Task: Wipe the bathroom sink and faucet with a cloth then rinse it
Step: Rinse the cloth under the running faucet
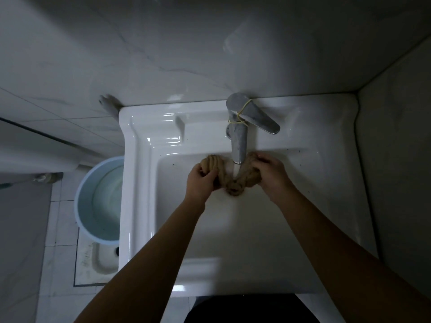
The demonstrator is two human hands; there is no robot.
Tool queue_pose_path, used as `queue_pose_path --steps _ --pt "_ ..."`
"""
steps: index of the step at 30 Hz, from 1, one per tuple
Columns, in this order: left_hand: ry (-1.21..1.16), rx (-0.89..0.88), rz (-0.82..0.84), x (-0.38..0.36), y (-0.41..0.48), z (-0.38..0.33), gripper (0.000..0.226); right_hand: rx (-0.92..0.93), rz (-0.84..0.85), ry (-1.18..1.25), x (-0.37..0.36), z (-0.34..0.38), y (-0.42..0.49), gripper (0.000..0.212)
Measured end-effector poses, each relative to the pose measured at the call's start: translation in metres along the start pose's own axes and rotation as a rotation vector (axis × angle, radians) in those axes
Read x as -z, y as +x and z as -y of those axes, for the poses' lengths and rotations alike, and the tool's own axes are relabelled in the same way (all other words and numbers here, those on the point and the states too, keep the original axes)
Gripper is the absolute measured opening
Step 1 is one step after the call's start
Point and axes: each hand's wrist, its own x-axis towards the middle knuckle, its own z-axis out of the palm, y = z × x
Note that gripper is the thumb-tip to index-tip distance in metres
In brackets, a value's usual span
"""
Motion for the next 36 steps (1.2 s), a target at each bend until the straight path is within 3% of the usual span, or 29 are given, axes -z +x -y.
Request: queue_pose_path --steps 3,8,11,14,18,21,24,27,30,31,32,36 --pt "-0.086 0.090 0.031 -0.001 0.000 0.001 0.044 -0.081 0.147 0.172 -0.004 0.005 -0.002 0.025" --pt "-0.269 0.244 0.253 -0.019 -0.014 -0.012 0.031 -0.141 0.377 0.087 -0.012 0.010 -0.015 0.037" --pt "-0.180 0.156 0.245 -0.025 -0.013 -0.005 0.036 0.023 0.245 -0.231 -0.010 0.009 -0.011 0.038" --pt "-0.099 0.112 0.186 -0.023 -0.013 -0.002 0.033 0.143 0.103 -0.399 -0.002 0.003 -0.006 0.022" --pt "-0.061 0.171 0.260 -0.021 -0.019 -0.017 0.035 0.023 0.163 -0.386 -0.002 -0.010 -0.005 0.033" --pt "0.035 0.136 0.246 -0.020 -0.016 -0.020 0.036 0.012 0.204 -0.358 -0.009 -0.013 -0.006 0.010" --pt "0.058 0.107 0.254 -0.018 -0.014 -0.017 0.029 0.069 0.120 -0.381 -0.010 -0.010 -0.001 0.013" --pt "0.019 0.086 0.185 -0.019 -0.012 -0.015 0.038 -0.008 0.067 -0.291 -0.012 -0.003 0.003 0.007" --pt "0.143 0.002 0.117 -0.027 -0.011 -0.012 0.030 -0.219 0.108 -0.240 -0.024 0.002 -0.001 0.044" --pt "0.191 -0.040 0.093 -0.029 -0.011 -0.012 0.020 -0.245 0.129 -0.278 -0.027 0.001 -0.002 0.046" --pt "0.223 -0.077 0.079 -0.031 -0.012 -0.013 0.015 -0.229 0.127 -0.340 -0.029 -0.001 -0.003 0.042" --pt "0.329 -0.186 0.054 -0.036 -0.012 -0.011 0.030 -0.079 0.014 -0.550 -0.032 -0.004 -0.011 0.036"
